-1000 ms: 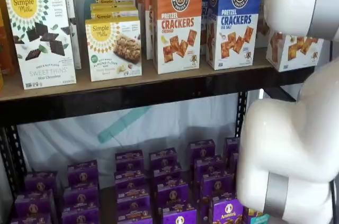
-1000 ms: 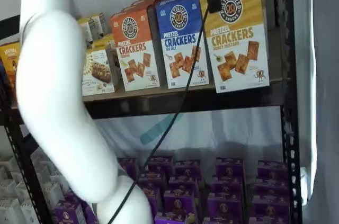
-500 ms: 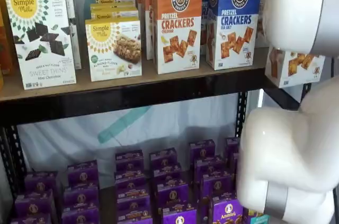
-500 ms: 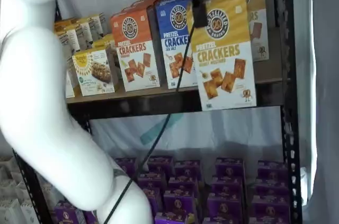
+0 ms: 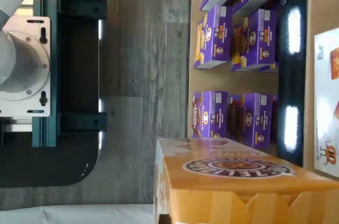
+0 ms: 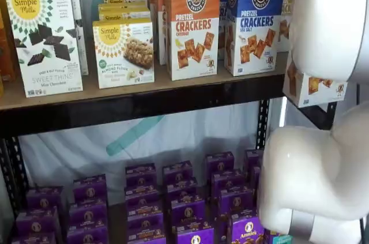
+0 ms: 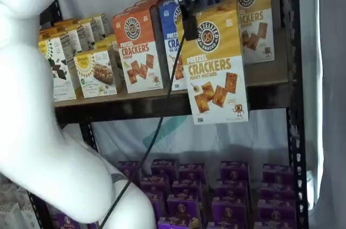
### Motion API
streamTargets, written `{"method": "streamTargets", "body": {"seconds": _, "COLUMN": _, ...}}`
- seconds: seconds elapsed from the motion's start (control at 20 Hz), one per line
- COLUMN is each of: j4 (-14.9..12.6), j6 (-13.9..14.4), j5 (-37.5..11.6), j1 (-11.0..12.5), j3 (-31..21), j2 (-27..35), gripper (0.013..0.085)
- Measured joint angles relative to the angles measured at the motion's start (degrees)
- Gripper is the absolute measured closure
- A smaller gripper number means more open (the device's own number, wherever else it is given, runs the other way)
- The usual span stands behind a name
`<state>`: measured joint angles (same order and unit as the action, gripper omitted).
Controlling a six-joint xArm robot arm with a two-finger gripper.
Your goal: Retrieve the yellow and white box located on the top shelf, the sixth one from the left
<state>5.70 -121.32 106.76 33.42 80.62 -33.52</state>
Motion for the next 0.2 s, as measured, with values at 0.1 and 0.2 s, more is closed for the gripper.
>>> {"method": "streamTargets", "body": {"seconds": 0.1, "j4": -0.4, "j6": 0.4, "j5": 0.0, "j1": -0.6, "j3": -1.0, "j2": -1.0, "gripper": 0.037}}
{"method": "streamTargets", "body": {"seconds": 0.2, "j4": -0.1, "j6": 0.6, "j5": 0.1, "j1": -0.6, "j3": -1.7, "j2": -1.5, "gripper": 0.037}}
